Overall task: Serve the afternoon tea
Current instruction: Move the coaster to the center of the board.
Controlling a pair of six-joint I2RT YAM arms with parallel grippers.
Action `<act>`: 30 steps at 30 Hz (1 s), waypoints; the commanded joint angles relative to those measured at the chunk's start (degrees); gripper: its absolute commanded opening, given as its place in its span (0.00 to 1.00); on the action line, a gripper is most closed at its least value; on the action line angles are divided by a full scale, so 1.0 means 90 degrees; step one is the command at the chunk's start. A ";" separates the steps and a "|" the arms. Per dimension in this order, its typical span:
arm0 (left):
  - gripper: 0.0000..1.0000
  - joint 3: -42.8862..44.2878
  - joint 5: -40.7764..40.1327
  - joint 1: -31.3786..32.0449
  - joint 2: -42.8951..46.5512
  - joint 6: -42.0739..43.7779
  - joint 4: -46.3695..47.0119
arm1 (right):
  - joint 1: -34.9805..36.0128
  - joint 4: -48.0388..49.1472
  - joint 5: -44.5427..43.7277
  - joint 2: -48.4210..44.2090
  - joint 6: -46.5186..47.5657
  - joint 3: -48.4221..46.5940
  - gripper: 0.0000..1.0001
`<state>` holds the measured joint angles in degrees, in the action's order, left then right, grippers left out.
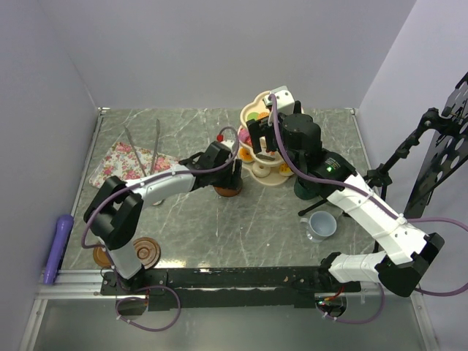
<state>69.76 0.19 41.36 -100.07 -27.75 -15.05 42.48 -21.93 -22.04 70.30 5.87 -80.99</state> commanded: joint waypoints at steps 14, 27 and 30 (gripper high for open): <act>0.59 -0.1481 -0.0323 0.0004 0.0368 -0.0169 0.0559 | -0.0023 0.0084 0.0066 -0.0087 -0.0115 -0.0034 0.95; 0.49 -0.0847 -0.0948 0.0003 -0.0580 -0.0032 0.0559 | -0.0023 0.0064 -0.0031 -0.0067 -0.0066 -0.0015 0.95; 0.48 -0.0739 -0.1036 -0.0006 -0.0707 -0.0061 0.0539 | -0.0023 0.0064 -0.0031 -0.0058 -0.0066 -0.0024 0.96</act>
<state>61.43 -6.70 41.36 -103.83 -28.12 -10.70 42.48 -21.96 -21.54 70.30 5.41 -80.99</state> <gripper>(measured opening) 0.487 0.955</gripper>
